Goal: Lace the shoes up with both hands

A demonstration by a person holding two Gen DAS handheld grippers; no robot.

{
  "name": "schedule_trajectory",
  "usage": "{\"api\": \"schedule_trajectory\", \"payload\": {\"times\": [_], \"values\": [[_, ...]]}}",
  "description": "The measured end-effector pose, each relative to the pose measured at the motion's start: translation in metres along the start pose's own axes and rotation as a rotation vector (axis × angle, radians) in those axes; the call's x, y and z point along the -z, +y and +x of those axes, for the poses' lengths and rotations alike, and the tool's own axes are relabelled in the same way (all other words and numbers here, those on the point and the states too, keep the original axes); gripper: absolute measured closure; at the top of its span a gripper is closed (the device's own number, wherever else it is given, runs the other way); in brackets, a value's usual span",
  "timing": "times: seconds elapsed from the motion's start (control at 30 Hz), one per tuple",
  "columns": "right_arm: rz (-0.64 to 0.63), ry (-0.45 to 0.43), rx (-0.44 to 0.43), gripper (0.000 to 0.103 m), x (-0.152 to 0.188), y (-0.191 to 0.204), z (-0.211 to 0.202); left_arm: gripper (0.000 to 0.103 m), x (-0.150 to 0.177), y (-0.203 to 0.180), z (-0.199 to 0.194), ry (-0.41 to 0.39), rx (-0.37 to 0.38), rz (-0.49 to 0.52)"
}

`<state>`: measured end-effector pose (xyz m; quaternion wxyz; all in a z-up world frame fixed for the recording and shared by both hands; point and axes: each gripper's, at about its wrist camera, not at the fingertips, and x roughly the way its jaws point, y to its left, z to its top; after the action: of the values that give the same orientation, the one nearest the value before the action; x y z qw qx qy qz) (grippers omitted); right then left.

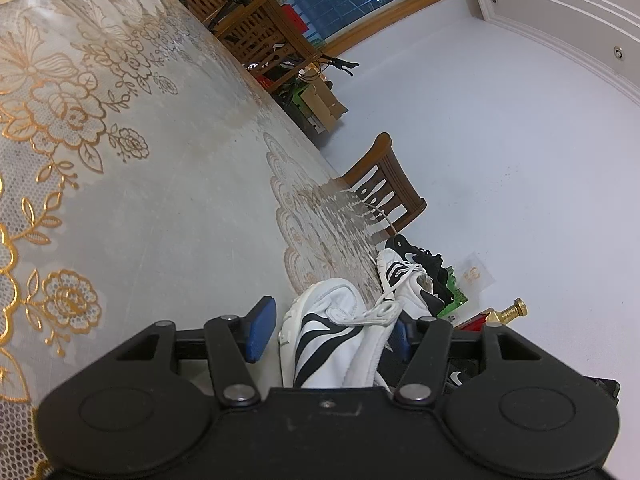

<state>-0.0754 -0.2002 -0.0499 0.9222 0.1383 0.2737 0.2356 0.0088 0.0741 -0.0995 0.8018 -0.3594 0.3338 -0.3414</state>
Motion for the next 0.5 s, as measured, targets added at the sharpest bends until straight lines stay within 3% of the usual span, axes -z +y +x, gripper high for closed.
{"api": "schedule_trajectory", "payload": {"times": [0.4, 0.5], "values": [[0.013, -0.002, -0.011, 0.102, -0.004, 0.001, 0.012, 0.047, 0.0, 0.001, 0.0, 0.002, 0.005, 0.001], [-0.016, 0.034, -0.016, 0.097, -0.011, 0.004, 0.007, 0.047, 0.0, 0.0, 0.0, 0.003, 0.006, 0.001]]}}
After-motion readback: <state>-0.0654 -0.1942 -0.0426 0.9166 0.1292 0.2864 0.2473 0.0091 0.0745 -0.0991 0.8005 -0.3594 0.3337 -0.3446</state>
